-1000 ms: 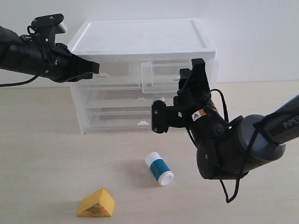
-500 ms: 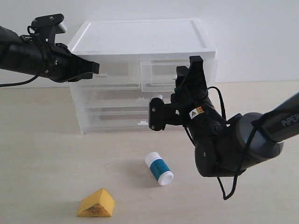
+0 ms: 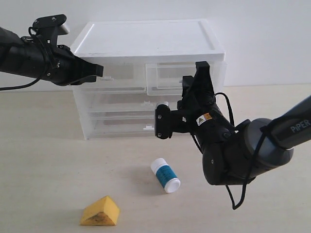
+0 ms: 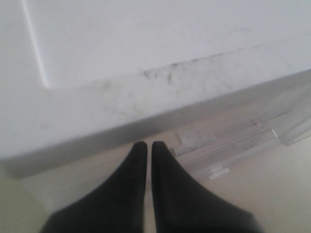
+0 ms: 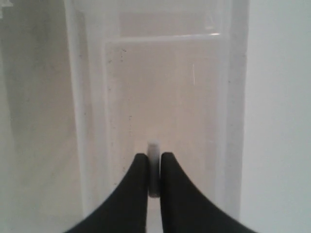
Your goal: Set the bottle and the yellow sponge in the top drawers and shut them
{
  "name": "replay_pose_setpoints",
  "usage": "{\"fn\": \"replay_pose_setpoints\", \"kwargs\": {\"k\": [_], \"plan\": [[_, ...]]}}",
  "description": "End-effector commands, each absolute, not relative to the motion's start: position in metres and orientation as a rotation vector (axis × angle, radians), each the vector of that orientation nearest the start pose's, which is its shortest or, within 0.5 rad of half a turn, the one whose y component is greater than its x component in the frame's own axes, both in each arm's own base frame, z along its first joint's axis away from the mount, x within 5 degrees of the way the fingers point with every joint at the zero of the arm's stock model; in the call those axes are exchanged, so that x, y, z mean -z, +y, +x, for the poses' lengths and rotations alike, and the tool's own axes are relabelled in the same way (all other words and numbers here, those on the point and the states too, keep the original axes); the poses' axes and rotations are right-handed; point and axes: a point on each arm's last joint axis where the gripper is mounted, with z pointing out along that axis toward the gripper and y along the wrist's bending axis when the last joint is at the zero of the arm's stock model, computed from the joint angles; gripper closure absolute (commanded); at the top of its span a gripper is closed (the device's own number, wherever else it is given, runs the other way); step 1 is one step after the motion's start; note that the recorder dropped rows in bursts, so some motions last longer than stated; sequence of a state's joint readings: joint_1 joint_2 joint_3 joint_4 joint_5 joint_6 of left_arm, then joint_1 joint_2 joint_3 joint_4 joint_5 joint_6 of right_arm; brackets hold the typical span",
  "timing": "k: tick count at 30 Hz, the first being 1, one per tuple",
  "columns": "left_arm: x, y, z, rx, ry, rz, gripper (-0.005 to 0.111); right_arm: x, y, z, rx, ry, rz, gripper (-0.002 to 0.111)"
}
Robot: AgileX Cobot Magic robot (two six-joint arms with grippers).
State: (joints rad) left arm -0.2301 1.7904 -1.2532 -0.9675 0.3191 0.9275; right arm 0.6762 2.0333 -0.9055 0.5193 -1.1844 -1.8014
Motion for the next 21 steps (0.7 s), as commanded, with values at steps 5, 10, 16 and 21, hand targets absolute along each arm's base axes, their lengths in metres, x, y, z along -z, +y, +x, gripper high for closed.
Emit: {"fn": "replay_pose_setpoints", "kwargs": {"k": [5, 10, 16, 21], "plan": [[-0.2512, -0.1143, 0.3918, 0.407, 2.16, 0.356, 0.103, -0.1668, 0.2122, 0.3237, 1.14, 1.0, -1.201, 0.108], [-0.2512, -0.1143, 0.3918, 0.407, 2.16, 0.356, 0.103, -0.1666, 0.2152, 0.3214, 1.136, 0.998, -1.204, 0.108], [-0.2512, -0.1143, 0.3918, 0.407, 2.16, 0.356, 0.103, -0.1659, 0.2128, 0.3219, 1.141, 1.031, -1.19, 0.108], [-0.2512, -0.1141, 0.3918, 0.403, 2.159, 0.359, 0.103, -0.1651, 0.2102, 0.3191, 1.127, 1.045, -1.186, 0.108]]}}
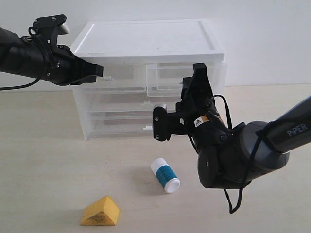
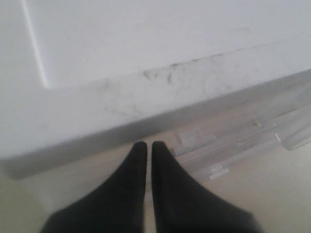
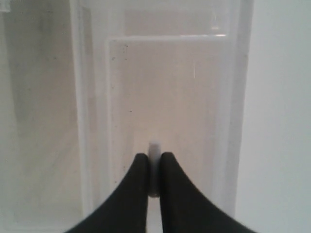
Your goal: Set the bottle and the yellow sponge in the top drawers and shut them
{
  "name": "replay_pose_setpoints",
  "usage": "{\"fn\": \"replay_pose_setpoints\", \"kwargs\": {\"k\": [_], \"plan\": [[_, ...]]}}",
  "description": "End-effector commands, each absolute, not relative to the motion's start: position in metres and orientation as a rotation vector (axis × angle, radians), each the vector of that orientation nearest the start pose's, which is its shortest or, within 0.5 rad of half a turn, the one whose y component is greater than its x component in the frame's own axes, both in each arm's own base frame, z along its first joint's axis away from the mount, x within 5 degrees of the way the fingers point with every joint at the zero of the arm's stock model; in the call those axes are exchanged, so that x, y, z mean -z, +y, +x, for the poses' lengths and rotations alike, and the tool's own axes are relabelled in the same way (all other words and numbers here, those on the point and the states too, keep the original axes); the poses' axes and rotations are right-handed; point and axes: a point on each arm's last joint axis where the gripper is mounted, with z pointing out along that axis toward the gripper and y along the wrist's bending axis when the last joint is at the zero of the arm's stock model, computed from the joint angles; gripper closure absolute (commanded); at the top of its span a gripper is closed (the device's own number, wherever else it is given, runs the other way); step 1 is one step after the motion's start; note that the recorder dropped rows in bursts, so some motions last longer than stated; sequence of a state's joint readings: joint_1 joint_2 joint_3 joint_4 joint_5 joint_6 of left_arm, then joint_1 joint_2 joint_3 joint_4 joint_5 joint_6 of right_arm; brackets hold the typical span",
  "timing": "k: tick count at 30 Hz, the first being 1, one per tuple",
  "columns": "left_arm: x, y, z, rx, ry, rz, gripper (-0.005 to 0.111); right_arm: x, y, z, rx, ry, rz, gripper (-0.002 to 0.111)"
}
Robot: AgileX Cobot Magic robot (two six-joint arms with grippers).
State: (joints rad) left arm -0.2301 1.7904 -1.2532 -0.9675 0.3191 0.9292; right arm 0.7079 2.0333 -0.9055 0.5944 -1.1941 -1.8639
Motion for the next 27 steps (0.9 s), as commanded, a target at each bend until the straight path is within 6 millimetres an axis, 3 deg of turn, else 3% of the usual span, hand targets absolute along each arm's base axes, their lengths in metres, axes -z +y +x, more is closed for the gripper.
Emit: {"fn": "replay_pose_setpoints", "kwargs": {"k": [1, 10, 27], "plan": [[-0.251, -0.114, 0.392, 0.401, 2.158, 0.358, 0.103, -0.166, 0.209, 0.318, 1.118, 1.048, -1.182, 0.108], [-0.251, -0.114, 0.392, 0.398, 2.156, 0.355, 0.103, -0.167, 0.201, 0.305, 1.106, 1.073, -1.192, 0.108], [-0.251, -0.114, 0.392, 0.402, 2.158, 0.358, 0.103, -0.163, 0.221, 0.28, 1.108, 1.078, -1.247, 0.108]]}}
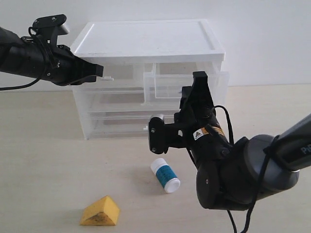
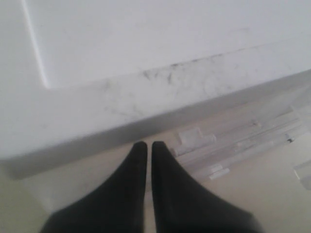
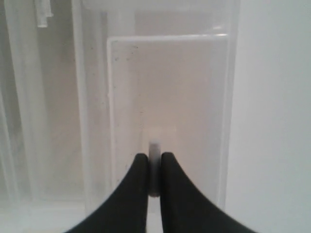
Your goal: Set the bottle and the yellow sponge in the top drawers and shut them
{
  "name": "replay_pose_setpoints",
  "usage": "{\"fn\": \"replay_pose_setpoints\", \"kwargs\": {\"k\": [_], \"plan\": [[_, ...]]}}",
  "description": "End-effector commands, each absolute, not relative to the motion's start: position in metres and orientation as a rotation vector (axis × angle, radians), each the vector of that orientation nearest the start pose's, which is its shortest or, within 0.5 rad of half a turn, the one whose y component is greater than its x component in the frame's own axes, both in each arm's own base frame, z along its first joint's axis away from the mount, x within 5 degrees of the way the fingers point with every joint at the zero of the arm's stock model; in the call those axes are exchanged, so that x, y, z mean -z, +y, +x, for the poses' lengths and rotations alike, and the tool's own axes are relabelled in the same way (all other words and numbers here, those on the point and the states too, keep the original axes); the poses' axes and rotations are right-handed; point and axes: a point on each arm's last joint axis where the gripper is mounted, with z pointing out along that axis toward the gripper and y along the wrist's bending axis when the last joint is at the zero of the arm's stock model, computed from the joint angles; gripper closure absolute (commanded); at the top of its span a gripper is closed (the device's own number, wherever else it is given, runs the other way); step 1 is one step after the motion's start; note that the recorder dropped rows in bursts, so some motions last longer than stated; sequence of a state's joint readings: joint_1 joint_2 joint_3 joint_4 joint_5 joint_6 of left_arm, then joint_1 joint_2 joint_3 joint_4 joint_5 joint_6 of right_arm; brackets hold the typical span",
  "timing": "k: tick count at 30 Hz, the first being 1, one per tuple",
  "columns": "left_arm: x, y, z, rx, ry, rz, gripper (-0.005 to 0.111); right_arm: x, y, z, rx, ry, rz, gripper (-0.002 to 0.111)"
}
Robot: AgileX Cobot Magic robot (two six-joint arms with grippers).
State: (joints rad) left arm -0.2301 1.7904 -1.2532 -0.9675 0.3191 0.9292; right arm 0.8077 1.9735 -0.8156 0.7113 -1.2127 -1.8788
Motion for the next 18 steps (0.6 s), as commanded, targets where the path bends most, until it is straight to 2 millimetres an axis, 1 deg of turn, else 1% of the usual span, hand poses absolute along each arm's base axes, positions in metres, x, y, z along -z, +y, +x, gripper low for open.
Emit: {"fn": "replay_pose_setpoints", "kwargs": {"k": [1, 10, 14, 18], "plan": [[-0.251, -0.114, 0.392, 0.402, 2.158, 0.358, 0.103, -0.164, 0.221, 0.278, 1.093, 1.083, -1.241, 0.108], [-0.251, -0.115, 0.391, 0.42, 2.169, 0.372, 0.103, -0.181, 0.209, 0.267, 1.075, 1.1, -1.19, 0.108], [-0.251, -0.115, 0.391, 0.42, 2.169, 0.372, 0.103, -0.18, 0.203, 0.262, 1.077, 1.103, -1.205, 0.108], [-0.251, -0.115, 0.391, 0.42, 2.169, 0.372, 0.103, -0.179, 0.202, 0.262, 1.071, 1.126, -1.193, 0.108]]}}
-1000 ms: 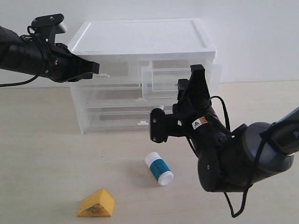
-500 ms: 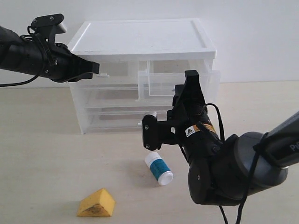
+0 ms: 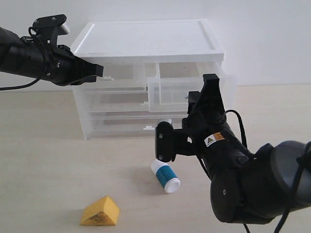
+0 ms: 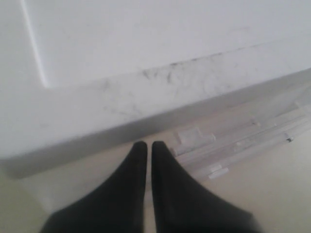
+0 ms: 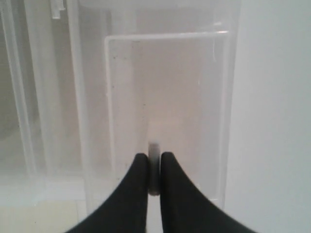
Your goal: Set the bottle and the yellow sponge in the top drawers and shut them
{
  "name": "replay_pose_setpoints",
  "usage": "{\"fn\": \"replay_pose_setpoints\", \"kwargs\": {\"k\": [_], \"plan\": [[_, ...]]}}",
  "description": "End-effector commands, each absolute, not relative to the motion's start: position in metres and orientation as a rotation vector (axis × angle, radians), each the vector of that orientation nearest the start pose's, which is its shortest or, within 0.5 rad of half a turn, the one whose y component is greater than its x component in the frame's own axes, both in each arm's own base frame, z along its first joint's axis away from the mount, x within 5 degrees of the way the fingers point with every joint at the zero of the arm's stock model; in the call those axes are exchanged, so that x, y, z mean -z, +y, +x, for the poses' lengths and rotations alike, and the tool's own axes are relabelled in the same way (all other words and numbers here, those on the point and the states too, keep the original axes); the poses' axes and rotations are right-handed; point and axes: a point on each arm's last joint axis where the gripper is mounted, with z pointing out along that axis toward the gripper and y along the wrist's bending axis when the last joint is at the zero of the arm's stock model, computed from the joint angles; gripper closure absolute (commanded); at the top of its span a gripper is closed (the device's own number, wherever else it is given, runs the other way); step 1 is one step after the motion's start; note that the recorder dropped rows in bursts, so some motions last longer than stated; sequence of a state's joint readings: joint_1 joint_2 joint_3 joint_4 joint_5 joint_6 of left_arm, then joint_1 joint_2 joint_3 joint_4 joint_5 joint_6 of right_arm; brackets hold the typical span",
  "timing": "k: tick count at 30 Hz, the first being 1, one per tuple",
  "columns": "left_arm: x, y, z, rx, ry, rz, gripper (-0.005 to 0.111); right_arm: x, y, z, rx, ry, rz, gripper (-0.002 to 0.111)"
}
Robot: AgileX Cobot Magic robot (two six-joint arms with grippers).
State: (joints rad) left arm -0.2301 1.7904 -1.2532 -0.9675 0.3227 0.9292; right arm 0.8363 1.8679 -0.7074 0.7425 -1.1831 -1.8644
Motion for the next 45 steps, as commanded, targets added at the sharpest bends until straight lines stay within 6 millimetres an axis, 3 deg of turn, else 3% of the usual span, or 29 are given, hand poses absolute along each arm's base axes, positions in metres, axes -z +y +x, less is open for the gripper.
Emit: {"fn": "replay_pose_setpoints", "kwargs": {"k": [1, 5, 23, 25, 31, 33, 41, 45], "plan": [[-0.251, -0.115, 0.391, 0.42, 2.169, 0.372, 0.103, -0.179, 0.201, 0.262, 1.07, 1.132, -1.189, 0.108], [-0.251, -0.115, 0.391, 0.42, 2.169, 0.372, 0.103, -0.176, 0.21, 0.252, 1.041, 1.113, -1.216, 0.108], [-0.25, -0.116, 0.39, 0.426, 2.172, 0.376, 0.103, -0.175, 0.211, 0.247, 0.95, 1.211, -1.122, 0.108], [-0.25, -0.116, 0.39, 0.426, 2.172, 0.376, 0.103, -0.175, 0.211, 0.247, 0.973, 1.202, -1.14, 0.104], [-0.25, -0.116, 0.39, 0.422, 2.17, 0.373, 0.103, -0.174, 0.21, 0.247, 0.971, 1.229, -1.125, 0.07], [-0.25, -0.116, 0.39, 0.422, 2.17, 0.373, 0.103, -0.173, 0.209, 0.246, 0.959, 1.255, -1.104, 0.066], [-0.25, -0.116, 0.39, 0.413, 2.166, 0.396, 0.103, -0.166, 0.206, 0.235, 0.795, 1.518, -0.829, 0.065], [-0.25, -0.116, 0.39, 0.415, 2.166, 0.398, 0.103, -0.163, 0.213, 0.223, 0.705, 1.574, -0.75, 0.065]]}}
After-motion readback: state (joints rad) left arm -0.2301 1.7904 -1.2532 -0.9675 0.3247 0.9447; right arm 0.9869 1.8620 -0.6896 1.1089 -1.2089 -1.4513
